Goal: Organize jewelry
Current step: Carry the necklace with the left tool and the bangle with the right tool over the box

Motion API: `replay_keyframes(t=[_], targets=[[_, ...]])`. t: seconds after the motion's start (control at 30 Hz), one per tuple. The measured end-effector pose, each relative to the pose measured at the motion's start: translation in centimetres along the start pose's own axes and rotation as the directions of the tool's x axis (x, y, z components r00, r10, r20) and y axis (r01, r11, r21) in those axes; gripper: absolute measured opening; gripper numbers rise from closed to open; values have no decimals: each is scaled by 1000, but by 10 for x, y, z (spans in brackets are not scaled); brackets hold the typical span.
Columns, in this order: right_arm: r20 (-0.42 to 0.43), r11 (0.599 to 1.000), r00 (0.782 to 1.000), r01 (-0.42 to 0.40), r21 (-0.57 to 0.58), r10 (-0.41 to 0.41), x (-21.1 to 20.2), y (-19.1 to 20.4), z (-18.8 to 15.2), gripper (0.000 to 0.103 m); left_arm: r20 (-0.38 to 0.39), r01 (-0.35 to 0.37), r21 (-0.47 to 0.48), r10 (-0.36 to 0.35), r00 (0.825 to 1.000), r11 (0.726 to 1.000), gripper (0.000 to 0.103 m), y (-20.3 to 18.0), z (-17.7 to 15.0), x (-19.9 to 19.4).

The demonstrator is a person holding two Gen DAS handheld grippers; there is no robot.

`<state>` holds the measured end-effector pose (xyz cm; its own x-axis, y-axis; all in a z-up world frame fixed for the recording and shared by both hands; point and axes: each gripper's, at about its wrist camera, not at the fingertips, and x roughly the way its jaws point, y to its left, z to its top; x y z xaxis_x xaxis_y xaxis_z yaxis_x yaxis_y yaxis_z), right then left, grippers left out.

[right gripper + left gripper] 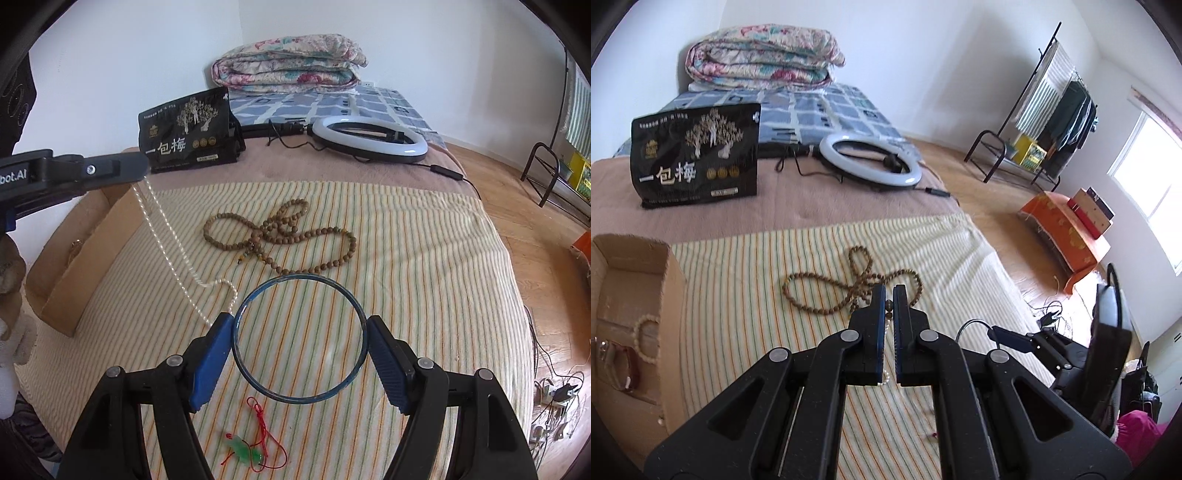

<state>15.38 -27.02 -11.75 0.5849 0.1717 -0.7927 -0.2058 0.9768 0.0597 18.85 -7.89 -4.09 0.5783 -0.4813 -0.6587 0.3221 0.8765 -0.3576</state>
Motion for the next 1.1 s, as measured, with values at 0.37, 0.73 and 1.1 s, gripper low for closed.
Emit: replay_keyframes(t=[0.37,0.73,1.1], targets=[[47,1000,999,-17,18,16,-20,11,7,74,116,25,-6,-24,993,1000,1,6,23,-57],[86,996,993,-77,-49,81,-35,62,23,74,242,-45,-32,52,969,998,1,43,51,-132],[115,974,974,-176,-141,193,-45,138,43,74,301,-161,-105,186,935,981,1,111,63,-181]])
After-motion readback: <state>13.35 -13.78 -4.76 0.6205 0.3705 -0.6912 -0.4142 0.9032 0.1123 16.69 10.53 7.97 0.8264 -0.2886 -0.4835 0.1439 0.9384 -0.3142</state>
